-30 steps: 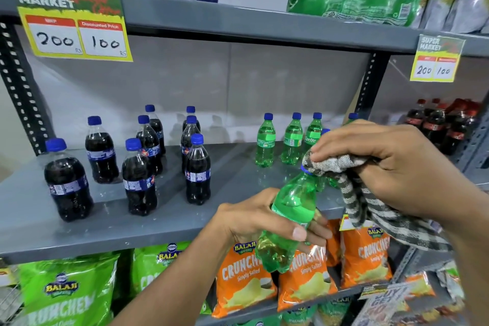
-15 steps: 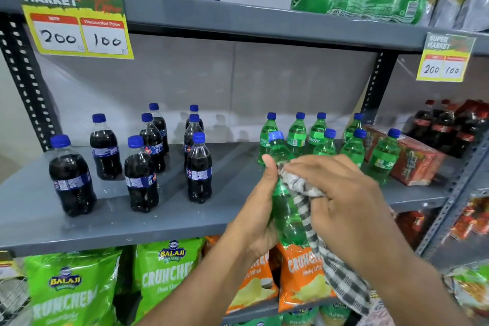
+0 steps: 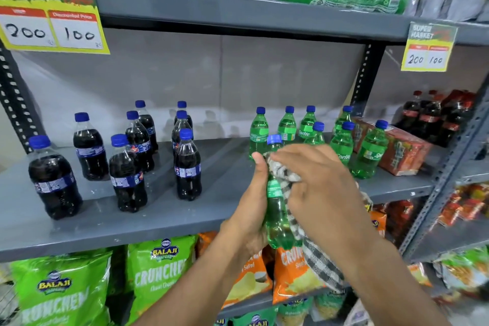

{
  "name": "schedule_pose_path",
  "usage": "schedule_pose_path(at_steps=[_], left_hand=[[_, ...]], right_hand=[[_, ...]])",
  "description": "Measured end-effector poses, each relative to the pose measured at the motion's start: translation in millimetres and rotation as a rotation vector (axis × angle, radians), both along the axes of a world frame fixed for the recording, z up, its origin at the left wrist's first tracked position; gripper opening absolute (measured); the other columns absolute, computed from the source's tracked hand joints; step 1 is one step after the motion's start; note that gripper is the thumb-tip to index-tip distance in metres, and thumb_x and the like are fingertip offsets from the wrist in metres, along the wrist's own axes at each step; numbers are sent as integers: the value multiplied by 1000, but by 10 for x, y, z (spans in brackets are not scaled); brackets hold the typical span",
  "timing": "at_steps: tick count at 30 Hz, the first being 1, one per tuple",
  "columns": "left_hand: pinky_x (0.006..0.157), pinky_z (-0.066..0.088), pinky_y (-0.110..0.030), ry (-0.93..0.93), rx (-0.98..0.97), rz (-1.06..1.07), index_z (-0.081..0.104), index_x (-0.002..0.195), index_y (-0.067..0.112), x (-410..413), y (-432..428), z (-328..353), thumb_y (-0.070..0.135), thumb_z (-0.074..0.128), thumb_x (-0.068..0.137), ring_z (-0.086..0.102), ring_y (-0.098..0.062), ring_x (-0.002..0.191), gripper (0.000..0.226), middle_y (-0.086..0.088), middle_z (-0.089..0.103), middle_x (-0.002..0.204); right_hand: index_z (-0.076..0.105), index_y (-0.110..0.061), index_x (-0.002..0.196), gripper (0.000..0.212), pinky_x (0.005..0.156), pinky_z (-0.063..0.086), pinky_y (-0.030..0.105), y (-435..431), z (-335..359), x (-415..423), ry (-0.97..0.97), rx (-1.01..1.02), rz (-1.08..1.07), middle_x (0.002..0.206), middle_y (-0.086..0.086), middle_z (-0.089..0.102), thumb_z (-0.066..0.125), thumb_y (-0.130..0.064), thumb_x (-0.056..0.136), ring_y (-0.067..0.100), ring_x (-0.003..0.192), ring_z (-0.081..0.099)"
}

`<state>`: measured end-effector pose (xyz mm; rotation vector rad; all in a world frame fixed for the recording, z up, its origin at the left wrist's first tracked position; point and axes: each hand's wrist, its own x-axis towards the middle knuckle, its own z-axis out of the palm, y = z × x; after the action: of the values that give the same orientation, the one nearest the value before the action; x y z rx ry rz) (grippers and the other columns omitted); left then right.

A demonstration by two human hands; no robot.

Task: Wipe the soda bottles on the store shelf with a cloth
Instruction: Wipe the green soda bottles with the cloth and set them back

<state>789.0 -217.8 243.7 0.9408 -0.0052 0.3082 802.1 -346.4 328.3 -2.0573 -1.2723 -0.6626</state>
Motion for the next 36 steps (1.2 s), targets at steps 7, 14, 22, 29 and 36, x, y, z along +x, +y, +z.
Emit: schedule_pose_path(at_steps=[7, 14, 22, 29, 36], left_hand=[[81, 63, -45, 2, -5, 115, 63, 118, 10, 35, 161, 33, 85, 56, 67, 75, -31, 105, 91, -17, 77, 112], [93, 56, -38, 7, 43, 4, 76, 118, 16, 88, 40, 72, 86, 49, 80, 69, -28, 118, 84, -14, 76, 120], [89, 61, -47, -55, -58, 114, 65, 114, 10, 86, 193, 173, 81, 60, 71, 74, -31, 103, 82, -16, 76, 110], [91, 59, -46, -68, -98, 49, 75, 108, 10, 148, 84, 29, 74, 69, 76, 72, -32, 110, 72, -17, 76, 109], [70, 60, -37, 6, 178, 220, 75, 108, 18, 288, 357, 200, 85, 70, 59, 73, -19, 84, 83, -9, 77, 97]], right_hand=[[74, -17, 109, 57, 90, 41, 19, -273, -540, -239, -57, -87, 104, 110, -11, 68, 44, 3, 65, 10, 100, 48], [74, -11, 108, 63, 88, 44, 23, 10, -69, -7, 10, 86, -17, 105, -4, 69, 59, 23, 57, 20, 98, 56], [73, -14, 115, 64, 93, 41, 18, -226, -622, -189, -12, 36, 66, 115, -10, 68, 49, 14, 62, 11, 102, 51], [72, -13, 116, 61, 95, 44, 24, -128, -532, -84, 4, 126, 25, 116, -7, 68, 37, 2, 69, 17, 105, 55], [78, -18, 107, 66, 87, 50, 25, -480, -1024, -37, 150, 212, 112, 111, -16, 70, 44, 14, 61, 11, 104, 60]])
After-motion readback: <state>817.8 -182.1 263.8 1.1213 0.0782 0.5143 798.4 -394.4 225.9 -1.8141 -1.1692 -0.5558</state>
